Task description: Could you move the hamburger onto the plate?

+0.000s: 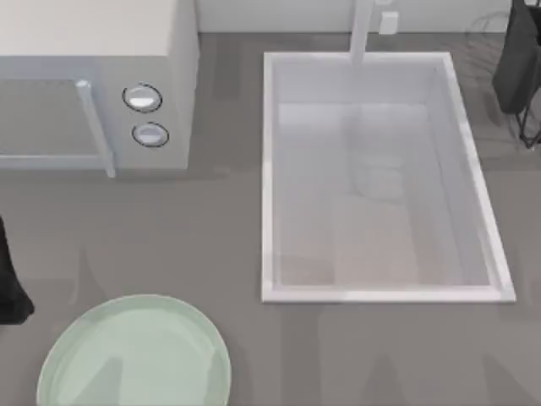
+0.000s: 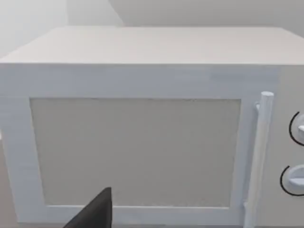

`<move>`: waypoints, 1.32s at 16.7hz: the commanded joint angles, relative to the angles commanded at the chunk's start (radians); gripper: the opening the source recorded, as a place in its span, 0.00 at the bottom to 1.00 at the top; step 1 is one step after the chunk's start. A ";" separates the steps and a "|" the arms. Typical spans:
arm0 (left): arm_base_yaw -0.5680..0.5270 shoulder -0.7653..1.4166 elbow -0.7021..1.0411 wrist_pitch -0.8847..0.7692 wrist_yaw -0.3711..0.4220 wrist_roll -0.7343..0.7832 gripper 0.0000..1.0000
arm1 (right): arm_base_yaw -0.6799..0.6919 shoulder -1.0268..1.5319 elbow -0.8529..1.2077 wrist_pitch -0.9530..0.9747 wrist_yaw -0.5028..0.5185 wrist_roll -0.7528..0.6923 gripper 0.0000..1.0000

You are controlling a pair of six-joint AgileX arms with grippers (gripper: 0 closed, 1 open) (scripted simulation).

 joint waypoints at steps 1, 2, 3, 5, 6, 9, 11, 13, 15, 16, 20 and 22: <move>0.000 0.000 0.000 0.000 0.000 0.000 1.00 | 0.000 0.000 0.000 0.000 0.000 0.000 1.00; 0.000 0.001 0.001 -0.001 0.000 0.001 1.00 | 0.000 0.000 0.000 0.000 0.000 0.000 1.00; 0.003 0.012 0.012 -0.010 0.000 0.012 1.00 | 0.000 0.000 0.000 0.000 0.000 0.000 1.00; 0.015 0.065 0.064 -0.057 0.003 0.066 1.00 | 0.000 0.000 0.000 0.000 0.000 0.000 1.00; 0.024 0.107 0.105 -0.092 0.006 0.108 1.00 | 0.000 0.000 0.000 0.000 0.000 0.000 1.00; 0.055 0.297 0.273 -0.228 0.016 0.299 1.00 | 0.000 0.000 0.000 0.000 0.000 0.000 1.00; 0.080 0.475 0.407 -0.333 0.023 0.479 1.00 | 0.000 0.000 0.000 0.000 0.000 0.000 1.00; 0.107 0.688 0.544 -0.440 0.028 0.690 1.00 | 0.000 0.000 0.000 0.000 0.000 0.000 1.00; 0.136 0.921 0.673 -0.544 0.029 0.911 1.00 | 0.000 0.000 0.000 0.000 0.000 0.000 1.00; 0.150 1.035 0.733 -0.595 0.029 1.017 1.00 | 0.000 0.000 0.000 0.000 0.000 0.000 1.00; 0.201 1.409 0.923 -0.778 0.021 1.367 1.00 | 0.000 0.000 0.000 0.000 0.000 0.000 1.00; 0.219 1.535 0.985 -0.856 0.014 1.483 1.00 | 0.000 0.000 0.000 0.000 0.000 0.000 1.00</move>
